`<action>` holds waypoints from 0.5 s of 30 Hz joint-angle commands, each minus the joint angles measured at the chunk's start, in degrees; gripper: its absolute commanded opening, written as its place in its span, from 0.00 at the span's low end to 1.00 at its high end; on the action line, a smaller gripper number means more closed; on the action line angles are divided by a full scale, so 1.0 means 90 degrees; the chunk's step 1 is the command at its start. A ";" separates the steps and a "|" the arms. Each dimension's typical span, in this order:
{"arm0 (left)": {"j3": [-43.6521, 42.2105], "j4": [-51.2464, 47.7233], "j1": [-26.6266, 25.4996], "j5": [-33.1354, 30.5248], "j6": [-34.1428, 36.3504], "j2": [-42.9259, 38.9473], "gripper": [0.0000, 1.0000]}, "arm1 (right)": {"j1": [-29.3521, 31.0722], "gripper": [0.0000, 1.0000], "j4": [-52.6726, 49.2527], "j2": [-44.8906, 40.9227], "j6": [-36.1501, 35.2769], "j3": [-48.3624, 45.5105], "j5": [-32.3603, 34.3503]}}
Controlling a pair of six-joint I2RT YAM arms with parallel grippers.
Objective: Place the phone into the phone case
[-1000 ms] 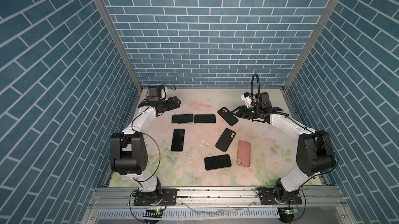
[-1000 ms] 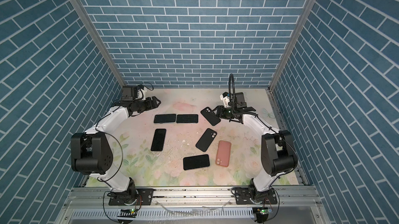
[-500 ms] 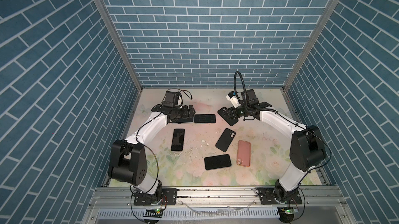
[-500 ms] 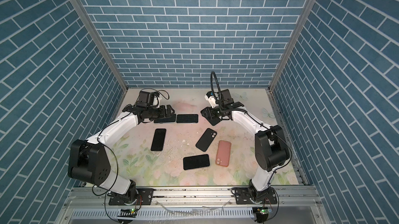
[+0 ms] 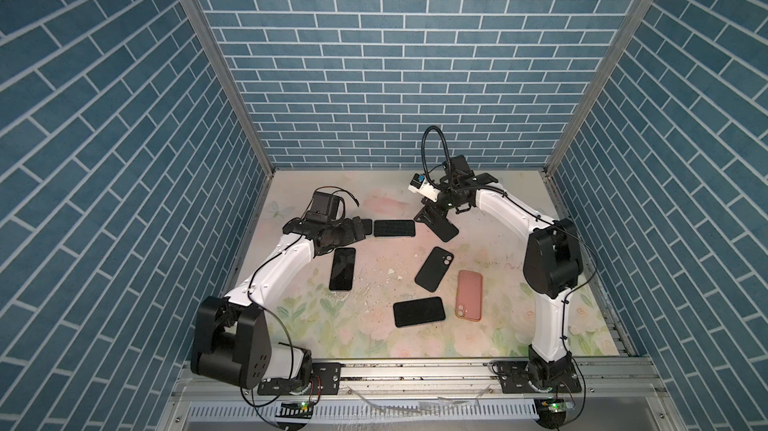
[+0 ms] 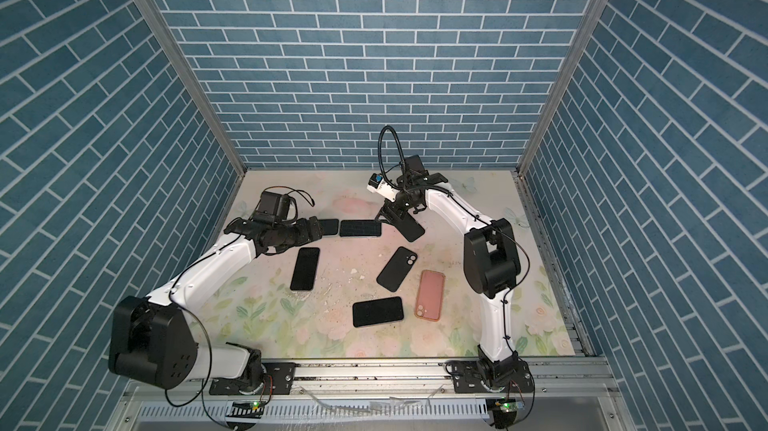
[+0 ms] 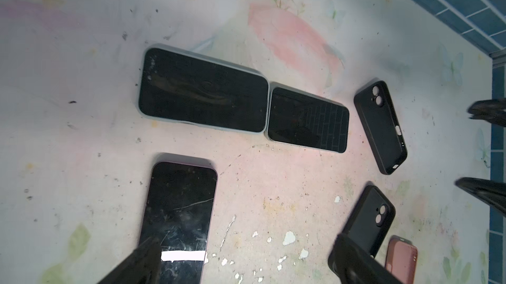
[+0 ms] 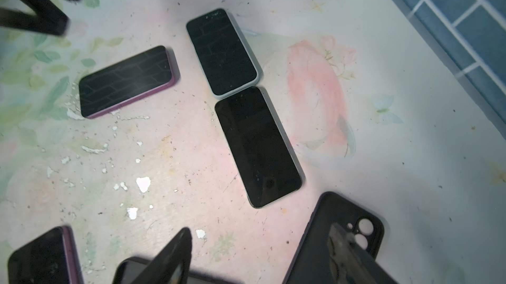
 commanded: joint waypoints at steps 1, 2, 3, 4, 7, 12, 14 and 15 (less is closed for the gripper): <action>-0.0142 -0.0305 -0.0024 -0.0568 0.0022 -0.0342 1.00 | 0.0133 0.79 -0.1046 0.0579 -0.1097 0.0683 0.0070; -0.0152 -0.0362 -0.0022 -0.0640 0.0049 -0.0407 0.99 | 0.0181 0.79 -0.1130 0.0905 -0.1170 0.0877 0.0137; -0.0169 -0.0408 -0.0024 -0.0686 0.0081 -0.0469 1.00 | 0.0244 0.80 -0.1274 0.1095 -0.1242 0.1086 0.0229; -0.0188 -0.0430 -0.0023 -0.0706 0.0107 -0.0519 1.00 | 0.0304 0.80 -0.1437 0.1290 -0.1318 0.1315 0.0275; -0.0259 -0.0414 -0.0023 -0.0709 0.0168 -0.0585 1.00 | 0.0453 0.80 -0.1690 0.1814 -0.1358 0.1906 0.0403; -0.0318 -0.0315 -0.0021 -0.0596 0.0222 -0.0552 1.00 | 0.0612 0.80 -0.1636 0.2314 -0.1418 0.2383 0.0491; -0.0328 -0.0269 -0.0022 -0.0558 0.0237 -0.0534 1.00 | 0.0645 0.80 -0.1555 0.2452 -0.1443 0.2483 0.0524; -0.0338 -0.0257 -0.0024 -0.0543 0.0258 -0.0522 1.00 | 0.0656 0.80 -0.1462 0.2509 -0.1446 0.2495 0.0575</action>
